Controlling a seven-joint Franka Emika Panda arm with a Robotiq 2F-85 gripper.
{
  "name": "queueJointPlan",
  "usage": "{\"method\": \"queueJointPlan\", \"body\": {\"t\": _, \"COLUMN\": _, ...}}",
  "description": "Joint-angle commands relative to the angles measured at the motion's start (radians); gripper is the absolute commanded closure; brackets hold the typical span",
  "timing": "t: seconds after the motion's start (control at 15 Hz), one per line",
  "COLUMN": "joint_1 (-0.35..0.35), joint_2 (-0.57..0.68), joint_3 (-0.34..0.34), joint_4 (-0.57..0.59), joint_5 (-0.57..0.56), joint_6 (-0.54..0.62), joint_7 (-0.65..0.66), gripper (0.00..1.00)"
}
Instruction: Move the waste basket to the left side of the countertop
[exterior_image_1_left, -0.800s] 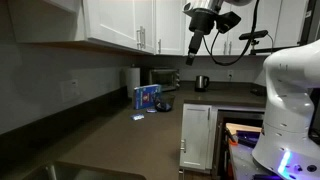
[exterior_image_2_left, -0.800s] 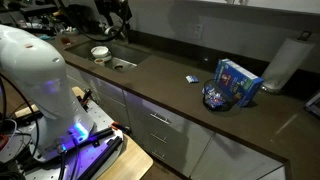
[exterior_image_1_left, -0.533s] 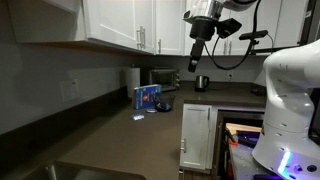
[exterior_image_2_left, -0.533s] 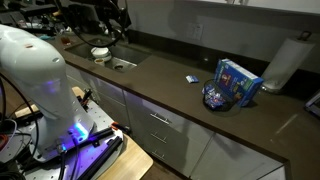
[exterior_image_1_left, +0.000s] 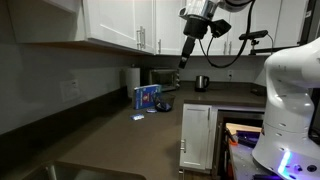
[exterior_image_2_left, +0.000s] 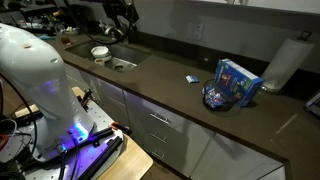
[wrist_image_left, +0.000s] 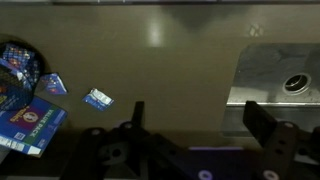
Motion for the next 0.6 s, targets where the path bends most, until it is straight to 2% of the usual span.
{"method": "queueJointPlan", "body": {"t": 0.0, "joint_1": -0.08, "joint_2": 0.192, "joint_3": 0.008, "joint_4": 0.04, "joint_5": -0.078, "joint_6": 0.217, "joint_7": 0.015, "gripper": 0.0}}
{"method": "queueJointPlan", "body": {"t": 0.13, "joint_1": -0.142, "joint_2": 0.286, "joint_3": 0.02, "joint_4": 0.07, "joint_5": -0.132, "joint_6": 0.317, "joint_7": 0.046, "gripper": 0.0}}
{"method": "queueJointPlan", "body": {"t": 0.27, "joint_1": -0.232, "joint_2": 0.37, "joint_3": 0.056, "joint_4": 0.102, "joint_5": -0.207, "joint_6": 0.378, "joint_7": 0.117, "gripper": 0.0}}
{"method": "queueJointPlan", "body": {"t": 0.53, "joint_1": -0.368, "joint_2": 0.512, "joint_3": 0.097, "joint_4": 0.175, "joint_5": -0.337, "joint_6": 0.401, "joint_7": 0.252, "gripper": 0.0}}
